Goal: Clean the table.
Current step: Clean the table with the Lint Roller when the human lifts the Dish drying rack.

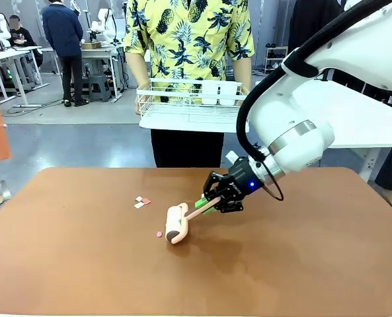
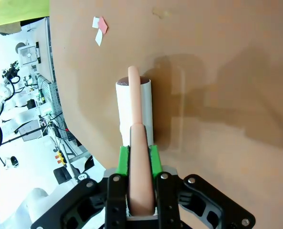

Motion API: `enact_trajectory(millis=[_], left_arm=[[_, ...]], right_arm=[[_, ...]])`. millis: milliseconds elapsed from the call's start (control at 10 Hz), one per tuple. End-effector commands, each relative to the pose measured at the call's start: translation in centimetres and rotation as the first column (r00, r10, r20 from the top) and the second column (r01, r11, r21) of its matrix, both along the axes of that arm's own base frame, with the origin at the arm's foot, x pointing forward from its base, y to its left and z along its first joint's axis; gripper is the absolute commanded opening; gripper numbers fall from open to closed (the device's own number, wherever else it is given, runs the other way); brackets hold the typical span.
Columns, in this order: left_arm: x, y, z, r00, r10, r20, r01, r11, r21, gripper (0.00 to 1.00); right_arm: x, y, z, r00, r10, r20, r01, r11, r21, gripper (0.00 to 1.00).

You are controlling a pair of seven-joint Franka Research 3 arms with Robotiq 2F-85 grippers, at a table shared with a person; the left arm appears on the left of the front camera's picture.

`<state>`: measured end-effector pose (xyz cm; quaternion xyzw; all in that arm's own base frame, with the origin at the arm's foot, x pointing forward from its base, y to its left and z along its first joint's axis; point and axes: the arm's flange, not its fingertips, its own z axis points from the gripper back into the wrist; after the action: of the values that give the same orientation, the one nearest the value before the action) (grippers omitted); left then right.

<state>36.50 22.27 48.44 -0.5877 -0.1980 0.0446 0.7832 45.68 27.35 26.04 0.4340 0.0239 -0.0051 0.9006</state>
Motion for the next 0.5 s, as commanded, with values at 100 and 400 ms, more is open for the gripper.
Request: enact_trajectory(millis=[100, 400], left_arm=[[-0.2, 0.1, 0.3, 1.000, 0.001, 0.011, -0.001, 1.000, -0.008, 1.00], [-0.2, 0.1, 0.3, 1.000, 0.001, 0.011, -0.001, 1.000, -0.008, 1.00]], right_arm=[[-1.2, 5.0, -2.5, 0.999, 0.030, 0.019, -0.030, 1.000, 0.000, 0.21], [-2.3, 8.1, -3.0, 0.996, 0.077, 0.034, -0.078, 0.996, 0.036, 0.21]])
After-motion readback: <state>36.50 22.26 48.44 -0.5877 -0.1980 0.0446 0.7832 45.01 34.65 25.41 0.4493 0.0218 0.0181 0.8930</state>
